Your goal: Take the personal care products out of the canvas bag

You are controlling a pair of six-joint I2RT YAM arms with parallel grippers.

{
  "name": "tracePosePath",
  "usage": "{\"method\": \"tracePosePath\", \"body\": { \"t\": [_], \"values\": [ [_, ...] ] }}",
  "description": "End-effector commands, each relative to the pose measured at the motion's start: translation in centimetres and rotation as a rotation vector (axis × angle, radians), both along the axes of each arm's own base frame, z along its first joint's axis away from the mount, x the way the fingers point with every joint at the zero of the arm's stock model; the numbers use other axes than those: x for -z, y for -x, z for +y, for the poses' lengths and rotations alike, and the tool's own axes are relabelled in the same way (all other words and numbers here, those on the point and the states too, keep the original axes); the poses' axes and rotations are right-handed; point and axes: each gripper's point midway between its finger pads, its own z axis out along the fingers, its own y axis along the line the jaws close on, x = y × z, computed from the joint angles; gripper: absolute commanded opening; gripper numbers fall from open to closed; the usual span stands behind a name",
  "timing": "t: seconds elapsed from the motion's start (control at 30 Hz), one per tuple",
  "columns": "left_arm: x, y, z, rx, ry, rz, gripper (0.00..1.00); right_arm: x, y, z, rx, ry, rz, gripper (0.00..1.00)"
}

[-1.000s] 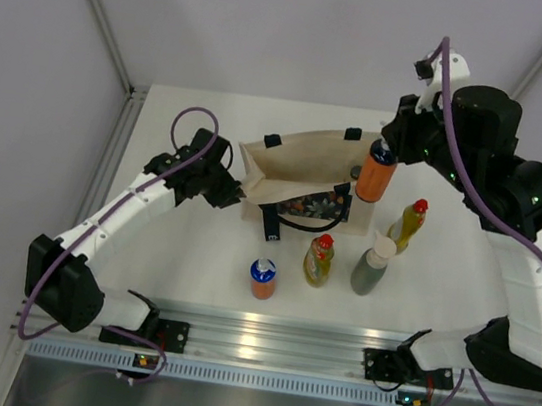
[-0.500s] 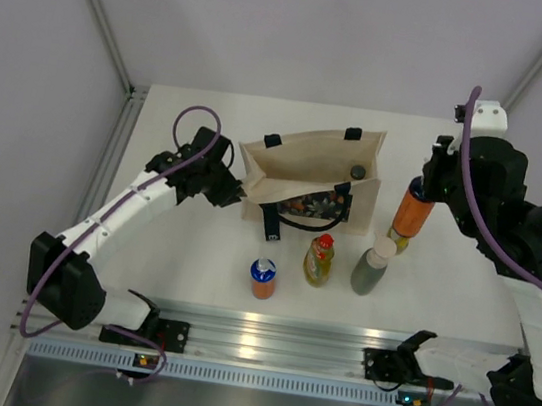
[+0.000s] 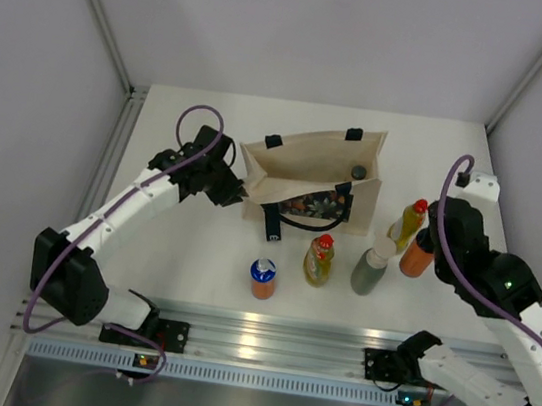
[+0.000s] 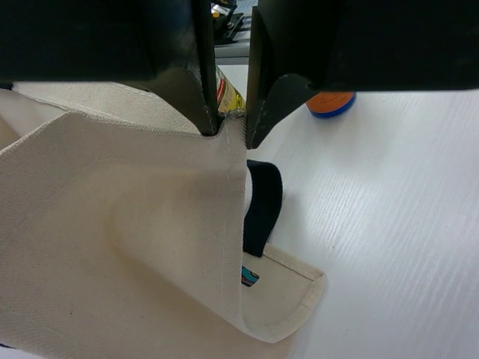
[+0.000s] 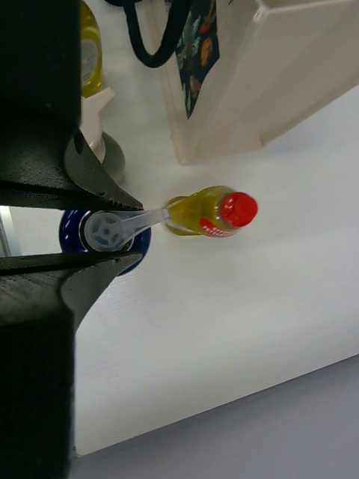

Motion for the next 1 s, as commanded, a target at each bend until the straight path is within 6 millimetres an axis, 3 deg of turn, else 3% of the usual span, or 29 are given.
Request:
{"method": "tracePosePath", "body": {
  "t": [0.0,0.03,0.23,0.47,0.6,0.7,0.73,0.8,0.87,0.97],
  "values": [
    [-0.7,-0.5,-1.0,0.035,0.032,-0.011,0.00,-0.7,-0.8,-0.5,0.122,-0.159,-0.162,0.00],
    [-0.7,-0.4,-1.1,0.038,0.035,-0.012,0.00,1.3,-0.8,-0.6,0.135,-0.142,-0.136,0.00],
    [-0.8,-0.6,-1.1,0.048,0.031,-0.015,0.00,6.0,0.0,-1.0,0.191,-0.216,-0.141,0.00],
    [-0.6,-0.6,-1.1,0.049,0.028,-0.010,0.00,9.6,0.3,-0.2,0.134,-0.221,-0.101,0.00],
    [-0.5,-0.6,-1.2,0.047,0.031,-0.003,0.00,10.9,0.8,-0.3,0.133,-0.247,-0.098,0.09],
    [-0.5,-0.7,-1.2,0.046,0.030,-0.004,0.00,11.4,0.9,0.5,0.088,-0.259,-0.068,0.24],
    [-0.5,-0.6,-1.3,0.050,0.036,-0.001,0.00,11.4,0.9,0.7,0.071,-0.253,-0.060,0.40],
    [-0.8,-0.7,-1.6,0.060,0.044,-0.002,0.00,10.8,0.9,1.2,0.048,-0.263,-0.058,0.52],
    [-1.1,-0.9,-1.6,0.058,0.048,-0.009,0.00,10.2,0.7,1.3,0.033,-0.247,-0.058,0.58],
    [-1.2,-1.0,-1.6,0.056,0.046,-0.014,0.00,6.8,0.0,1.4,0.022,-0.237,-0.100,0.64]
  ]
}}
